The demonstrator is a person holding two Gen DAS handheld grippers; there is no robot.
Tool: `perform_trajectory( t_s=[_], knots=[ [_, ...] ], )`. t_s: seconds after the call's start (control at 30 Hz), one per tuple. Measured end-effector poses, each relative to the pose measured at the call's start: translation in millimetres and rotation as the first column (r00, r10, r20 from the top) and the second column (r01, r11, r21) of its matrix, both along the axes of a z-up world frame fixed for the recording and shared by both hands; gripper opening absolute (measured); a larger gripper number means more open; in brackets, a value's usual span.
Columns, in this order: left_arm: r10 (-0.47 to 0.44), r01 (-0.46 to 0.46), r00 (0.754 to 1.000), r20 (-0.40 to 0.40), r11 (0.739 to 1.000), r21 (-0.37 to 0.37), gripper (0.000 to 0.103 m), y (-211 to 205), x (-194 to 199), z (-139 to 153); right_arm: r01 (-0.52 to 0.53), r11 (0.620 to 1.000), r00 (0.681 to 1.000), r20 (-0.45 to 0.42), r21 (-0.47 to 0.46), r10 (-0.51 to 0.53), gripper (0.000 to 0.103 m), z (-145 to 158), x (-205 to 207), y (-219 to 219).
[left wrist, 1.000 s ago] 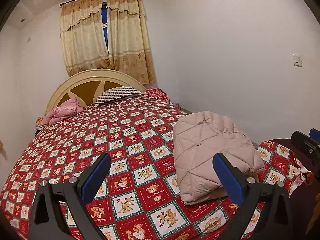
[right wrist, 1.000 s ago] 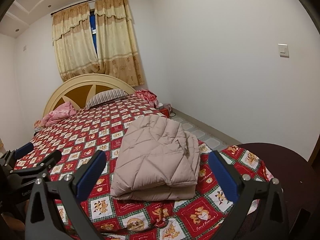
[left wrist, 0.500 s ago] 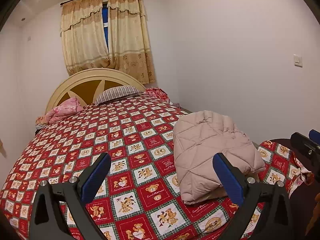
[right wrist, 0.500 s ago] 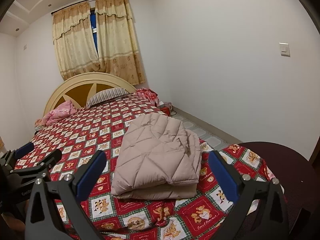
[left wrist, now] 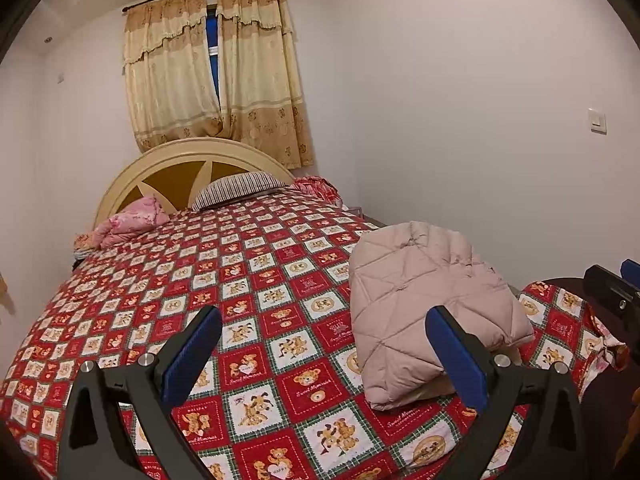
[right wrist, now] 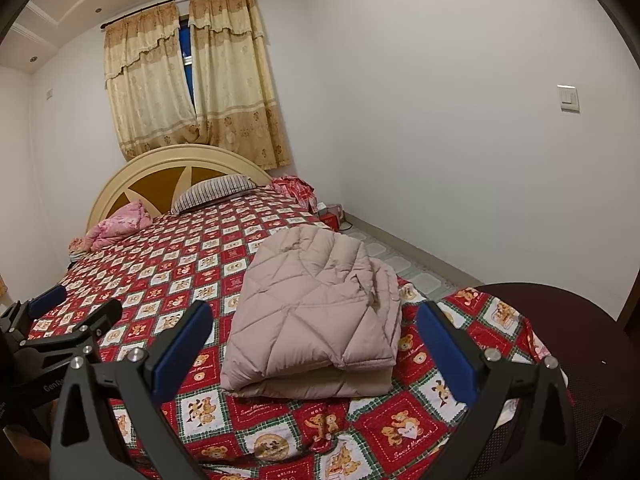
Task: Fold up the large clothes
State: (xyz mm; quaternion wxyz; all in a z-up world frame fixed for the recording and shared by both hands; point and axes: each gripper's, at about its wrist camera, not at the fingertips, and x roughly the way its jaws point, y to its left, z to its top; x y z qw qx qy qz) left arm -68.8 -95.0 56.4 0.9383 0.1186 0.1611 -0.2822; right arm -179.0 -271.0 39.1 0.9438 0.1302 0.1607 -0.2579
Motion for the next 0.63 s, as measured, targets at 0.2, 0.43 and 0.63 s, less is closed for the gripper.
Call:
perform_trajectory(
  t_s=[0.2, 0.43, 0.63],
  knots=[
    [0.018, -0.018, 1.0, 0.017, 1.0, 0.007, 0.102, -3.7, 2.7, -1.4, 0.005, 1.0, 1.0, -0.003, -0.002, -0.005, 0.103, -1.9, 0.2, 1.1],
    [0.028, -0.028, 0.999, 0.039, 1.0, 0.004, 0.102, -2.9, 7.3, -4.7, 0.007, 1.0, 1.0, -0.004, 0.002, -0.007, 0.103, -3.8, -0.4, 0.6],
    [0.011, -0.011, 0.999, -0.034, 1.0, 0.001, 0.102, -1.3, 20.5, -7.2, 0.02, 1.0, 1.0, -0.009, 0.005, -0.02, 0.103, -7.0, -0.9, 2.4]
  ],
)
